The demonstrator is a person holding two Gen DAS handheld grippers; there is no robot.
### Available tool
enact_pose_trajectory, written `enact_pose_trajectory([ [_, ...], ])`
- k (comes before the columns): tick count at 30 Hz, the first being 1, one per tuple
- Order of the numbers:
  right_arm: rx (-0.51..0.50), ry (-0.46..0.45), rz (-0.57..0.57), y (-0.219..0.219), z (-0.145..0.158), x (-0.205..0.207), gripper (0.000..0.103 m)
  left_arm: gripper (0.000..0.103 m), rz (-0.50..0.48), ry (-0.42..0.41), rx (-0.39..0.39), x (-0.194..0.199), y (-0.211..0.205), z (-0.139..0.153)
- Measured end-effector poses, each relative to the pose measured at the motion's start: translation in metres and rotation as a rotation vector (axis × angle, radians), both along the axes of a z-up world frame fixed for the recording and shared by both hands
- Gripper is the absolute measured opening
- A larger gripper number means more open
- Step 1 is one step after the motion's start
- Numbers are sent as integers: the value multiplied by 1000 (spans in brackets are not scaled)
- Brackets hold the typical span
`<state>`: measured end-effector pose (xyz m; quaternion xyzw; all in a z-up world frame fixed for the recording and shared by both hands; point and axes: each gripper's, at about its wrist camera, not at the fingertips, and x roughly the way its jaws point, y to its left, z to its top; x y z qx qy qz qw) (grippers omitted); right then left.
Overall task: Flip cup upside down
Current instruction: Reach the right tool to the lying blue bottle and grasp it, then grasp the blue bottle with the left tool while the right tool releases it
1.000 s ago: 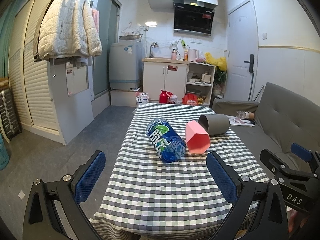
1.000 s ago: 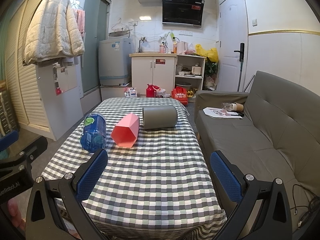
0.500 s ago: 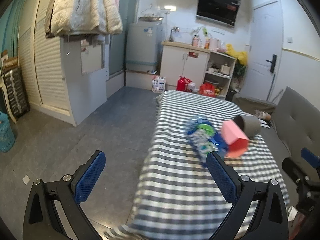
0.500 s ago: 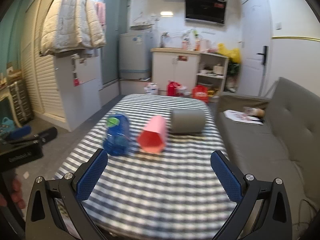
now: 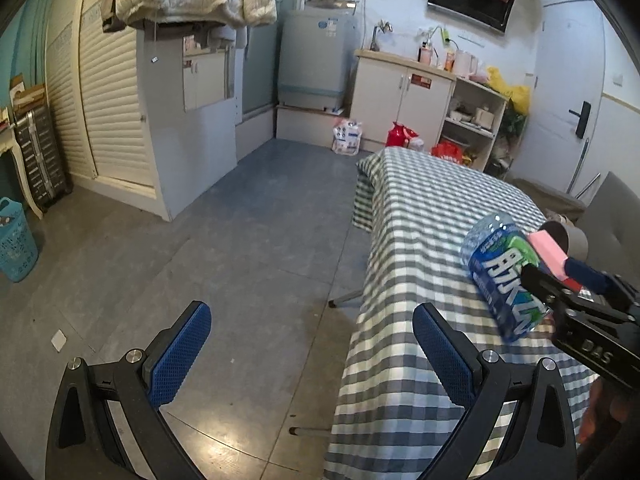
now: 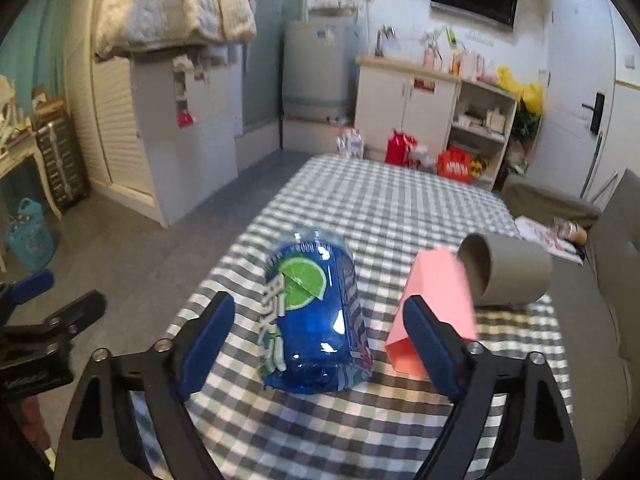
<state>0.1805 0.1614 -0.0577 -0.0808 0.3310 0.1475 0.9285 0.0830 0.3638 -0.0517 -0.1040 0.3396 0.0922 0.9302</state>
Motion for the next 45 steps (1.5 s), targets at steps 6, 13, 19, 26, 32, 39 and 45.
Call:
enact_pose_trajectory([
  [6, -33, 56, -7, 7, -24, 6, 76, 103, -14, 37, -33, 5, 2, -13],
  [13, -44, 89, -35, -3, -27, -6, 69, 103, -15, 45, -22, -5, -2, -4],
  [19, -33, 116, -79, -24, -18, -46, 69, 103, -33, 10, -21, -15, -15, 16],
  [26, -26, 160, -78, -31, -16, -101, 69, 103, -70, -14, 13, -28, -31, 44],
  [32, -10, 172, -46, -28, -12, -115, 71, 103, -77, -27, 33, -38, -38, 61],
  [39, 52, 161, -55, -52, 13, -125, 81, 103, -66, -14, 69, -39, -51, 67],
  [45, 31, 105, -135, -91, 45, -131, 82, 103, -104, -3, 80, -35, -84, 69],
])
